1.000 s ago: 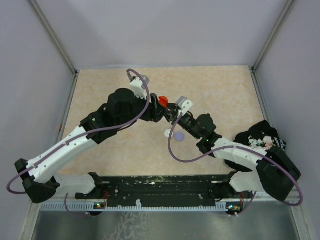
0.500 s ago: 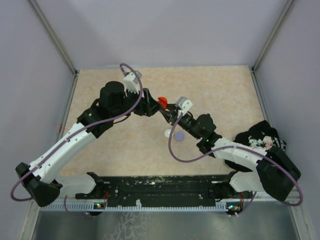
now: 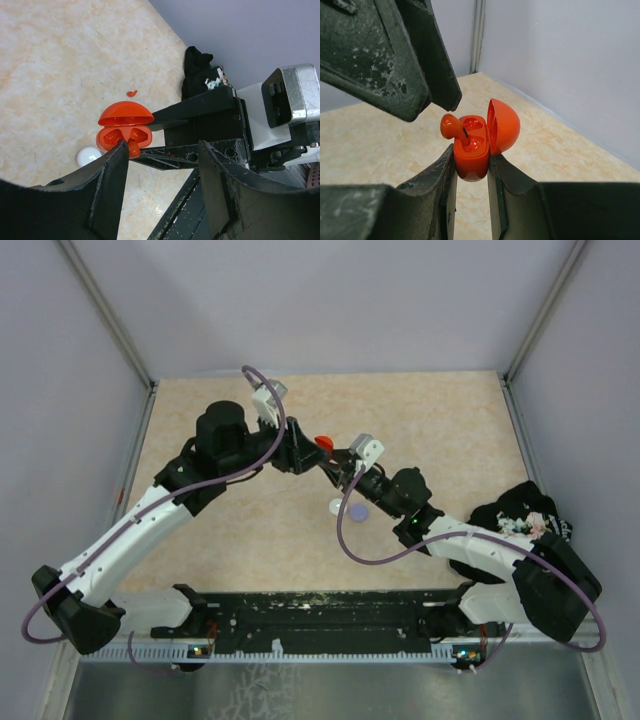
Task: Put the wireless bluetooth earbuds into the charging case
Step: Adjust the earbud with the charging case.
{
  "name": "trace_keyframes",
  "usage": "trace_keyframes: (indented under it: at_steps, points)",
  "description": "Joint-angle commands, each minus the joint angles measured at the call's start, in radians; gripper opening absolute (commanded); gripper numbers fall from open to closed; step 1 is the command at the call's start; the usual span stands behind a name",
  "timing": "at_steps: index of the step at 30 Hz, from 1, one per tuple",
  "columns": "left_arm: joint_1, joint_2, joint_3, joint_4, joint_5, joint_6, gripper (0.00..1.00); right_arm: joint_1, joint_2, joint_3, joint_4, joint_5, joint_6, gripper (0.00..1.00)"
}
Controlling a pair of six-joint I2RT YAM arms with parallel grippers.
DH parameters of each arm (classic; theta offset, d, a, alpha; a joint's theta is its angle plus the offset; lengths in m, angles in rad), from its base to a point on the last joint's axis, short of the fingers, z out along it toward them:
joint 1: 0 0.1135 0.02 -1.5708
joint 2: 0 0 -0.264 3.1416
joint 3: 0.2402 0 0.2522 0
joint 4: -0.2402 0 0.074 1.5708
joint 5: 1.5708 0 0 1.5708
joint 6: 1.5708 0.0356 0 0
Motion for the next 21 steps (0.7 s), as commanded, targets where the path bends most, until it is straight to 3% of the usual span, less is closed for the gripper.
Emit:
trace_keyframes:
  at_steps: [1, 10, 16, 21]
  points:
    - [0.007, -0.013, -0.024, 0.02, 0.034, -0.001, 0.62, 0.006, -0.017, 0.018, 0.06, -0.003, 0.019, 0.0]
    - [0.007, -0.021, -0.039, 0.014, 0.061, -0.02, 0.61, 0.006, -0.018, 0.009, 0.075, 0.016, 0.024, 0.0]
    - [0.007, -0.026, -0.041, 0.04, 0.099, -0.042, 0.53, 0.006, -0.011, 0.004, 0.079, 0.021, 0.024, 0.0]
    - [0.007, -0.018, -0.041, 0.061, 0.121, -0.049, 0.52, 0.006, -0.009, 0.005, 0.08, 0.016, 0.028, 0.0]
